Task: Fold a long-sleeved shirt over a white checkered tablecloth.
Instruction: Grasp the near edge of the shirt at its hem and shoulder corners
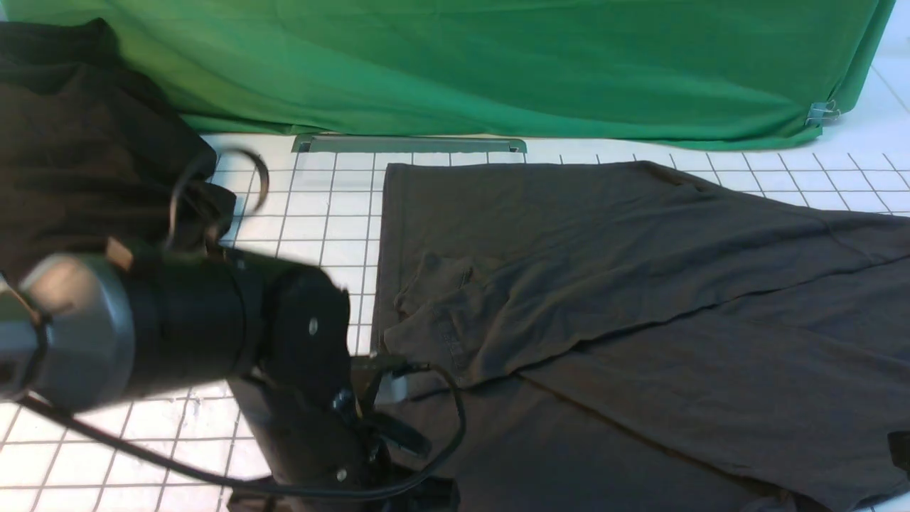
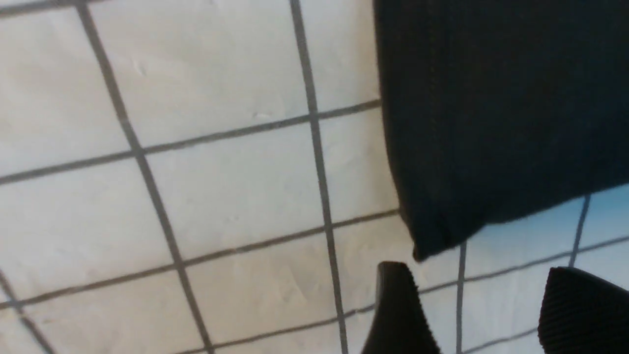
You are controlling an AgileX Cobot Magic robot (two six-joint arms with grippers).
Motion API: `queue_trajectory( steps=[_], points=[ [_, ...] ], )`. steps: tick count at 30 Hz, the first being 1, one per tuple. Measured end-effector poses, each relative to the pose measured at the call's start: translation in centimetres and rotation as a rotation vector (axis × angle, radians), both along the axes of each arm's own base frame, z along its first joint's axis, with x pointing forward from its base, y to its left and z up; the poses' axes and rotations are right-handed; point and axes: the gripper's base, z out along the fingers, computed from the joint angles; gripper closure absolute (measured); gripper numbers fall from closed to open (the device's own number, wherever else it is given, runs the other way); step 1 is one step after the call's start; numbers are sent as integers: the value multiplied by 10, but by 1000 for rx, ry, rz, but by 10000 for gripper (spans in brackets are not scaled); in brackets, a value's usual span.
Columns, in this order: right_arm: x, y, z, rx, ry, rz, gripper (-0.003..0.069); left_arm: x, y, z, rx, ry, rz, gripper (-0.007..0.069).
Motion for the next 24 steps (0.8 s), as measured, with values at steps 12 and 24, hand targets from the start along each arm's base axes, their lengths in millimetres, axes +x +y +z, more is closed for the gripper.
queue_trajectory(
  steps=[12,24],
  points=[
    [0,0,0,1,-2,-1,424,5,-5,-25,-11,3,83,352],
    [-1,2,-6,-4,70,16,329,6,9,8,-57,-96,59,608]
  ],
)
